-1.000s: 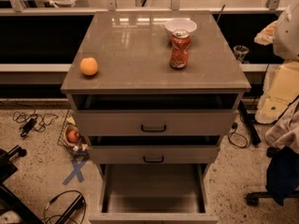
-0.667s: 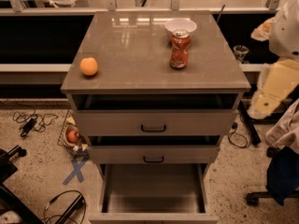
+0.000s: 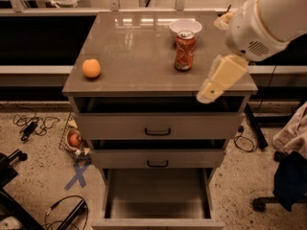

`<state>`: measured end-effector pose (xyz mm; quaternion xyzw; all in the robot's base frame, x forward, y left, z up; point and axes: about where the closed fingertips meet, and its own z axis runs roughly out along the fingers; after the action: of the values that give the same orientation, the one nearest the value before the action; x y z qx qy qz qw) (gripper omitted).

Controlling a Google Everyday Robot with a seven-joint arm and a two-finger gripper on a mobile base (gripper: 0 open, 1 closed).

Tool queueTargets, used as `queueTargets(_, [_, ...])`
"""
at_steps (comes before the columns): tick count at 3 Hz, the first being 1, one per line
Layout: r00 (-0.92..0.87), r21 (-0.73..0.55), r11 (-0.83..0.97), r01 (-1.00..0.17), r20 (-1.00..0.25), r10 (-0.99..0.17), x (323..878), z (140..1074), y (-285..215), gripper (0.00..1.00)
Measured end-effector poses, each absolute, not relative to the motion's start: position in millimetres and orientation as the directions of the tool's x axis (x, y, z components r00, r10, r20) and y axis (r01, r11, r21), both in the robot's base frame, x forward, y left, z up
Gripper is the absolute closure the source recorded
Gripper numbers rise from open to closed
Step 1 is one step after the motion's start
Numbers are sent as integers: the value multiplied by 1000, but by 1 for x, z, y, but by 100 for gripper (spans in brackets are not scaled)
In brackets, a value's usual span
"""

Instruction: Place orange into bottom drawer

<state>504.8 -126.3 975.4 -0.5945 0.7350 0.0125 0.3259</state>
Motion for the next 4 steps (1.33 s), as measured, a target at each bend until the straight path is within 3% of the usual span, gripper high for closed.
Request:
queueTargets(2, [-12, -330, 384, -862, -745, -667, 502, 941, -59, 0])
queueTargets(3, [-53, -212, 525, -824, -894, -444, 530, 939, -25, 0])
queueTargets(4, [-46, -224, 533, -816, -894, -446, 531, 946, -25, 0])
